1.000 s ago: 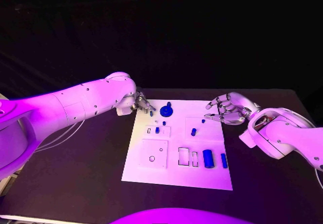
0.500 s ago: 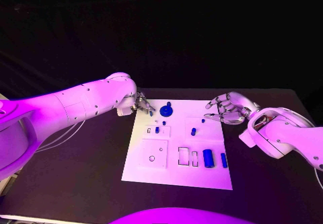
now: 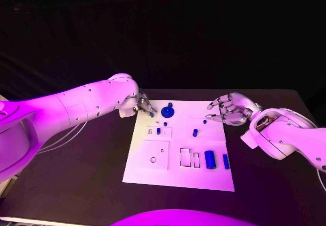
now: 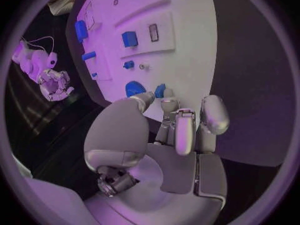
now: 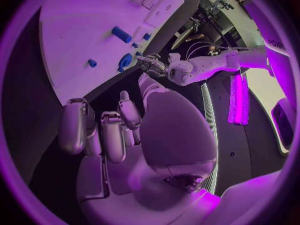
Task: Assemble the parts on the task board
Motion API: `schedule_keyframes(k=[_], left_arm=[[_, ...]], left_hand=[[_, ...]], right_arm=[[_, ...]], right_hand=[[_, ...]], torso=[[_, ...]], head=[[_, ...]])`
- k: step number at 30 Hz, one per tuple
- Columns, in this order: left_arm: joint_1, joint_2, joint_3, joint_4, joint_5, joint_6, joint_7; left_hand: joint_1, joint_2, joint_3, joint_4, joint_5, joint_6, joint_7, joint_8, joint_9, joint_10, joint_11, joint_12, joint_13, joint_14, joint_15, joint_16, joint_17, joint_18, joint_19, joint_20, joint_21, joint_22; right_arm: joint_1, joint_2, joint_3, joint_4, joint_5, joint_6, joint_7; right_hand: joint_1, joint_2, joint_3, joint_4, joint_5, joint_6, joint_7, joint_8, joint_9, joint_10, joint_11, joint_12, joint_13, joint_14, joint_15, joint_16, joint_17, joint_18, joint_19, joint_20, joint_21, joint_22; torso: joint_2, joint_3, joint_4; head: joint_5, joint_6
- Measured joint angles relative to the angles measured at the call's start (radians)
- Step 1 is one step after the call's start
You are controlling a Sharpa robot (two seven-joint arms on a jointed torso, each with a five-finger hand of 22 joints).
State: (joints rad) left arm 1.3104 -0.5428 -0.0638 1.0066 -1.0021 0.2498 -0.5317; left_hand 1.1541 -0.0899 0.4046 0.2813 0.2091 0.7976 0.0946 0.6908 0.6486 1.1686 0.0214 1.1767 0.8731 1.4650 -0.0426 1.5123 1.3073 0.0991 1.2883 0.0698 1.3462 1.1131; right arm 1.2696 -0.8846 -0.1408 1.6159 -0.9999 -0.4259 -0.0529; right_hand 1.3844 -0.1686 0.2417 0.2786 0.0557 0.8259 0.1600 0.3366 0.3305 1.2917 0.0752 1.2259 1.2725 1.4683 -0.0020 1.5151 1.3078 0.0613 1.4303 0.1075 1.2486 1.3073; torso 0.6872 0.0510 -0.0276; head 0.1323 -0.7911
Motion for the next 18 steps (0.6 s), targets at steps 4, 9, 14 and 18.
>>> schedule_keyframes(k=[4,9,14,18], left_arm=[[0.0,-0.001,0.0,0.0,0.005,0.0,0.002],[0.0,-0.002,0.0,-0.001,0.012,0.0,0.005],[-0.001,-0.007,-0.001,0.001,0.022,0.0,0.006],[-0.003,-0.019,0.0,0.01,0.033,-0.001,0.008]], left_hand=[[0.032,0.003,0.021,-0.004,0.0,0.0,0.0,0.0,-0.003,0.0,0.0,0.0,-0.003,0.0,0.0,0.0,0.0,0.0,0.0,0.0,0.0,0.001],[0.087,0.011,0.075,-0.026,0.0,0.004,-0.004,-0.004,-0.009,-0.004,-0.004,0.0,-0.003,0.0,0.0,0.0,0.0,0.0,0.0,0.0,0.0,0.005],[0.125,-0.008,0.172,-0.043,-0.007,0.006,-0.006,0.022,-0.009,0.001,-0.008,0.0,-0.005,0.0,0.0,0.005,0.0,0.0,0.0,0.0,0.002,0.013],[0.126,-0.009,0.198,-0.018,-0.009,0.006,-0.006,0.044,-0.009,0.006,-0.012,0.0,-0.009,0.0,0.0,0.009,0.001,0.0,0.0,0.0,0.004,0.019]], right_arm=[[0.0,0.0,0.0,0.0,0.0,0.0,0.0],[0.0,0.0,0.0,0.0,0.0,0.0,0.0],[0.0,0.0,0.0,0.0,0.0,0.0,0.0],[0.0,0.0,0.0,0.0,0.0,0.0,0.0]], right_hand=[[0.0,0.0,0.0,0.0,0.0,0.0,0.0,0.0,0.0,0.0,0.0,0.0,0.0,0.0,0.0,0.0,0.0,0.0,0.0,0.0,0.0,0.0],[0.0,0.0,0.0,0.0,0.0,0.0,0.0,0.0,0.0,0.0,0.0,0.0,0.0,0.0,0.0,0.0,0.0,0.0,0.0,0.0,0.0,0.001],[0.0,0.0,0.0,0.0,0.0,0.0,0.0,0.0,0.0,0.0,0.0,0.0,0.0,0.0,0.0,0.0,0.0,0.0,0.0,0.0,0.0,0.001],[0.0,0.0,0.0,0.0,0.0,0.0,0.0,0.0,0.0,0.0,0.0,0.0,0.0,0.0,0.0,0.0,0.0,0.0,0.0,0.0,0.0,0.001]], torso=[[0.0,0.0001,-0.0002],[0.0,0.0,0.0005],[0.001,-0.0003,0.0009],[0.0,-0.0005,0.0004]], head=[[-0.001,0.0],[-0.002,-0.001],[-0.002,-0.002],[0.0,-0.002]])
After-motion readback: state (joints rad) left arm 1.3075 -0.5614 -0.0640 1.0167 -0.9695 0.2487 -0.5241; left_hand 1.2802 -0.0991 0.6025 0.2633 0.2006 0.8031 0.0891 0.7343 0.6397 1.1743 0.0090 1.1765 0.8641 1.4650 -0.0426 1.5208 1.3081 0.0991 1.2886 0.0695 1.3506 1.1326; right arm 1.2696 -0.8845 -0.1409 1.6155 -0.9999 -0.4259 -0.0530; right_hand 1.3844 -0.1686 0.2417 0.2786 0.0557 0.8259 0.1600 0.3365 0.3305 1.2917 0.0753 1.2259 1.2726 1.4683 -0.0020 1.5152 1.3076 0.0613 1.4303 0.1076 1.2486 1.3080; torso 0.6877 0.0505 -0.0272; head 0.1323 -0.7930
